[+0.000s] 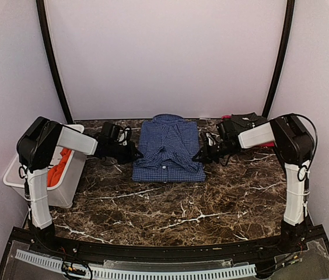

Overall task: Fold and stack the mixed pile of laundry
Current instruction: Fold the rectangle-folded shirt at the center of the board, then smooth out the 2/3-rectangle-folded shirt at the center of the board.

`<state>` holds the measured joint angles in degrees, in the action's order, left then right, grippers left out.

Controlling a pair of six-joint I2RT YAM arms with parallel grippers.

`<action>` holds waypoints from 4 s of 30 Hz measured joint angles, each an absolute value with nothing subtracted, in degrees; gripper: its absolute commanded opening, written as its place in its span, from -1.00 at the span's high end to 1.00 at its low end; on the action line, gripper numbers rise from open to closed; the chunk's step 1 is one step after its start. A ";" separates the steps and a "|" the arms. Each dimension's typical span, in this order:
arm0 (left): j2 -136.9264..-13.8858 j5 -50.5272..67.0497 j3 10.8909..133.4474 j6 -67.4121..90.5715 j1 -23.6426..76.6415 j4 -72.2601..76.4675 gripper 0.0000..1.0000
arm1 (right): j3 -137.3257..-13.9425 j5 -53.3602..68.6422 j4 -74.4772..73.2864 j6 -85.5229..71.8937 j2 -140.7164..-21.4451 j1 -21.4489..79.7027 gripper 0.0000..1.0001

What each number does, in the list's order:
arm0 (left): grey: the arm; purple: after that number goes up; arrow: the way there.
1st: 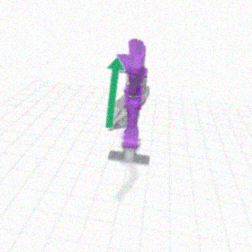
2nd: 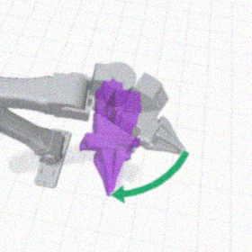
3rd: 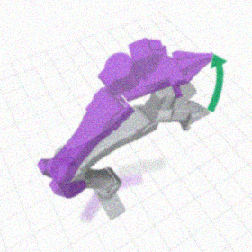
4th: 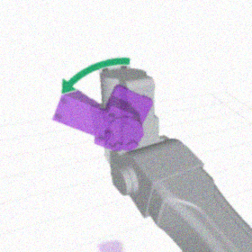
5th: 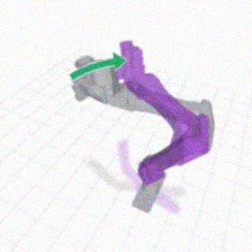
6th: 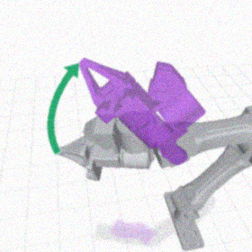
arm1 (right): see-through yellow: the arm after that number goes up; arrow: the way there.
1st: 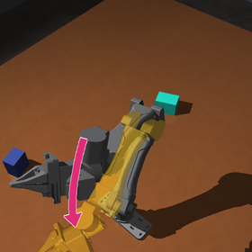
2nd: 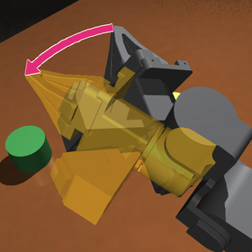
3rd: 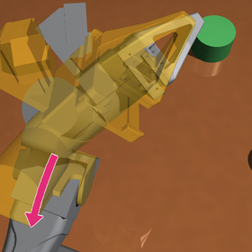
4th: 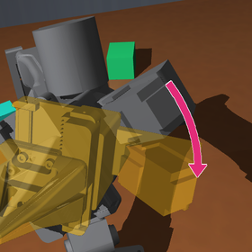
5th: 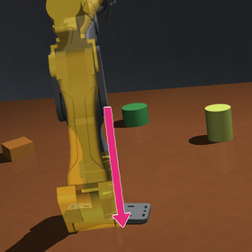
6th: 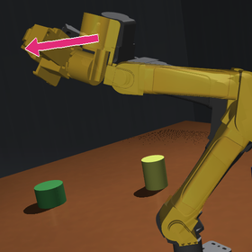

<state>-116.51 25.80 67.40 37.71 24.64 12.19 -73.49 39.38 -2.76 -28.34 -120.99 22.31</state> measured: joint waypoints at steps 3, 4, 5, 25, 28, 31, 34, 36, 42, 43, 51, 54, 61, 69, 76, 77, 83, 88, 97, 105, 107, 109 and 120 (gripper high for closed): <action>-117.97 26.17 68.90 37.45 24.27 12.27 0.34 | -74.61 39.92 -2.98 -28.62 -121.30 22.06 0.43; -118.08 26.44 69.41 37.39 24.16 12.14 0.20 | -75.18 40.36 -3.05 -28.69 -121.30 21.91 0.30; -118.06 26.76 69.91 37.47 24.08 12.05 0.15 | -75.72 40.97 -2.74 -28.67 -121.27 21.71 0.21; -96.99 30.13 53.78 40.71 20.95 17.28 -0.41 | -57.47 46.37 -1.13 -29.43 -100.62 20.73 0.12; -97.49 29.89 52.03 41.28 24.29 17.17 -0.41 | -55.55 45.93 0.49 -31.27 -100.66 24.84 0.08; -98.85 29.89 52.07 42.15 27.11 18.68 -0.42 | -55.53 45.69 2.92 -32.56 -102.06 27.66 0.05; -101.19 30.04 52.66 43.18 28.95 20.40 -0.44 | -56.38 45.15 4.86 -33.52 -105.71 28.38 0.03; -103.07 30.02 53.47 43.86 29.17 21.23 -0.45 | -57.17 44.40 5.15 -33.78 -108.20 28.38 0.02; -107.57 29.56 55.35 44.73 29.10 22.68 -0.47 | -59.11 41.76 5.10 -34.20 -112.25 28.40 0.00; -108.25 29.52 55.68 44.82 29.10 22.74 -0.47 | -59.59 41.41 5.17 -34.33 -112.60 28.40 0.01; -112.57 29.08 59.37 44.95 29.10 22.85 -0.41 | -63.70 38.61 4.91 -35.05 -114.02 28.40 0.08; -113.30 28.51 62.13 44.47 29.10 21.54 -0.26 | -66.54 37.65 4.49 -35.05 -115.07 28.38 0.18; -114.06 28.36 66.70 43.51 29.04 20.75 -0.05 | -71.37 37.01 3.68 -35.05 -117.62 27.31 0.23; -120.57 30.04 76.84 43.42 25.74 20.36 -0.13 | -82.46 36.84 3.01 -34.98 -122.67 22.15 0.17; -129.56 31.29 89.08 42.13 21.93 19.40 -0.28 | -93.95 37.50 2.50 -34.72 -130.69 18.68 0.03; -129.99 31.24 89.52 41.95 21.39 19.25 -0.31 | -94.04 37.58 2.31 -34.65 -130.85 18.46 0.01; -127.04 28.93 86.91 38.02 20.14 17.58 -0.42 | -88.25 37.74 0.64 -32.80 -124.29 18.37 0.14; -116.55 25.63 78.50 34.35 20.78 16.16 -0.36 | -81.84 37.85 -0.03 -29.95 -114.80 20.51 0.45; -110.85 24.40 70.13 32.16 25.67 17.45 -0.15 | -89.08 39.07 -2.66 -27.03 -123.09 29.34 0.87; -114.65 24.45 69.89 32.12 26.02 17.34 -0.21 | -107.79 38.52 -7.97 -27.03 -139.72 29.74 0.84; -116.31 24.45 72.07 31.92 25.91 17.02 -0.20 | -110.91 38.30 -8.21 -27.81 -142.45 29.45 0.82; -118.13 24.56 74.39 31.79 25.89 16.80 -0.18 | -112.86 38.33 -8.12 -28.91 -144.62 28.86 0.80; -134.37 25.52 92.60 32.40 26.52 13.45 -0.17 | -114.76 37.67 -11.57 -29.61 -145.93 26.33 0.40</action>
<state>-134.37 25.52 92.60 32.40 26.52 13.45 -114.76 37.67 -11.57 -29.61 -145.93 26.33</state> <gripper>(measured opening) 0.575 0.250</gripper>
